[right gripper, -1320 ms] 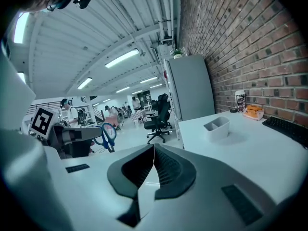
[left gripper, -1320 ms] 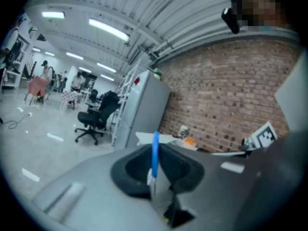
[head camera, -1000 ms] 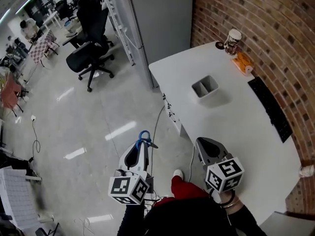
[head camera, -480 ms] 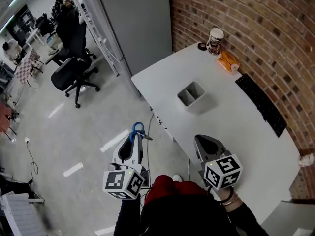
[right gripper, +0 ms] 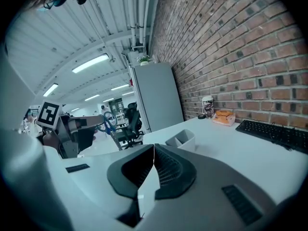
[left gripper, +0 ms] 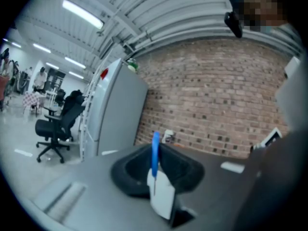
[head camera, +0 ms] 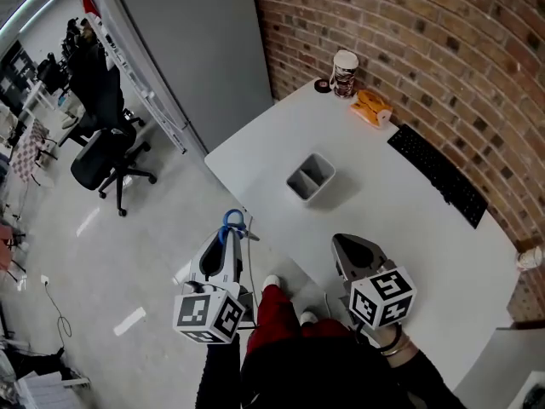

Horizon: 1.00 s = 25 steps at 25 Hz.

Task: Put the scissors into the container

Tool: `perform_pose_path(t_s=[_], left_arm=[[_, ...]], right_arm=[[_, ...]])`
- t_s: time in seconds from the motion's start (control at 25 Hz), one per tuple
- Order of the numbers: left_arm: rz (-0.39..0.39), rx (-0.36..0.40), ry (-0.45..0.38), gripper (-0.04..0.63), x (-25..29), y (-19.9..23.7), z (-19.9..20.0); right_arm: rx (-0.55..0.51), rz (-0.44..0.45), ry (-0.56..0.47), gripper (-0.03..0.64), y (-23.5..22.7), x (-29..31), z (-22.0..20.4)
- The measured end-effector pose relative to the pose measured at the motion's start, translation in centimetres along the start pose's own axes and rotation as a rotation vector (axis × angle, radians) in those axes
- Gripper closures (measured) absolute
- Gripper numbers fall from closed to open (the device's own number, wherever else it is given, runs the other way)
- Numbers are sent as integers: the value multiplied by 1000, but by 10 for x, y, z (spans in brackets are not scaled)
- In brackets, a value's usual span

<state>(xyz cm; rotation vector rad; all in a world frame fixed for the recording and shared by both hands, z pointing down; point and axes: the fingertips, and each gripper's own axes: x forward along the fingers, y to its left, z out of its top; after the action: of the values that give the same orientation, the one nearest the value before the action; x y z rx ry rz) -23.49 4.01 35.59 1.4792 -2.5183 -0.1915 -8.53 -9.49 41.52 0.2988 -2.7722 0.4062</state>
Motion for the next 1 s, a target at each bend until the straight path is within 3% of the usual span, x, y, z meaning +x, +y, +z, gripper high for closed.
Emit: perform_pose_path(t_s=[0.4,1.0], left_arm=[[-171,-7,54,551,81,5,4],[-516,-15,158,551,189,-26,7]], right_arm=[[48,-129,-9,607,-22,31,12],[164,-404,-34,607,-54,57,27]])
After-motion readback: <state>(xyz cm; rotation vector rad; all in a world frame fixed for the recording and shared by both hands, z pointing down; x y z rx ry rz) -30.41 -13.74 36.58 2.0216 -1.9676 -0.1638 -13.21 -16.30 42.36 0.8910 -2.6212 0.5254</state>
